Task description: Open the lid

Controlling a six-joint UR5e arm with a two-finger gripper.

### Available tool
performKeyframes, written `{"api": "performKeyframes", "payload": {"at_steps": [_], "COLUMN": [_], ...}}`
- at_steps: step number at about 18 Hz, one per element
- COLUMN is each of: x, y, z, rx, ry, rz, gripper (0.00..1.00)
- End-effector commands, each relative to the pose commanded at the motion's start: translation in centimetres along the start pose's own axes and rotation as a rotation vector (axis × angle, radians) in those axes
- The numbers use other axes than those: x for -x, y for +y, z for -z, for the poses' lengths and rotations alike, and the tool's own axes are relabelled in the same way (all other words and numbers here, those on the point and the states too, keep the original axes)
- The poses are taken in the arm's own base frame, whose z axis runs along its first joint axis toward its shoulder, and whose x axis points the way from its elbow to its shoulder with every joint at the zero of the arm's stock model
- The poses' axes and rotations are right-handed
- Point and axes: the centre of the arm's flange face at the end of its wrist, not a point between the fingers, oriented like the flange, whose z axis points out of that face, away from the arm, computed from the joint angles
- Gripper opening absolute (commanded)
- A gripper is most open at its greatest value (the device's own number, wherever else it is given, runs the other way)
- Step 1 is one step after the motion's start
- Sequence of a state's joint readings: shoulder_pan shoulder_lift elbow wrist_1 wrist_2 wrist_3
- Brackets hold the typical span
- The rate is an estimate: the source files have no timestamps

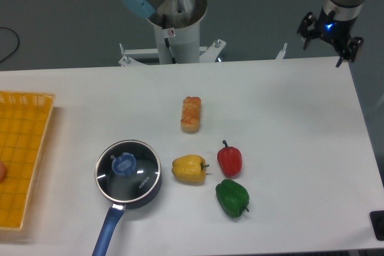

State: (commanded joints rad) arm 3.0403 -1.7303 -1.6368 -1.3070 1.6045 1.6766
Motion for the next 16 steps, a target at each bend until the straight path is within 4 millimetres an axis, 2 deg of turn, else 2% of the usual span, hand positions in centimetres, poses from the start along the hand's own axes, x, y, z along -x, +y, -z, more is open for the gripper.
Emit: {"api": "performKeyframes", "payload": {"at_steps": [4, 9, 13, 16], "x": [0.0, 0.0, -0.3, -1.4], "y": [0.5, -0.3, -0.6, -2.7], "z": [0.1, 0.5, -0.3, 0.5], "rx": [-0.003, -0.007, -0.020, -0.030], "ry": [0.000, -0.009, 0.009, -0.006], "rz": [0.008, 0.000, -0.002, 0.003], "gripper": [1.00, 1.00, 1.00, 1.00]}}
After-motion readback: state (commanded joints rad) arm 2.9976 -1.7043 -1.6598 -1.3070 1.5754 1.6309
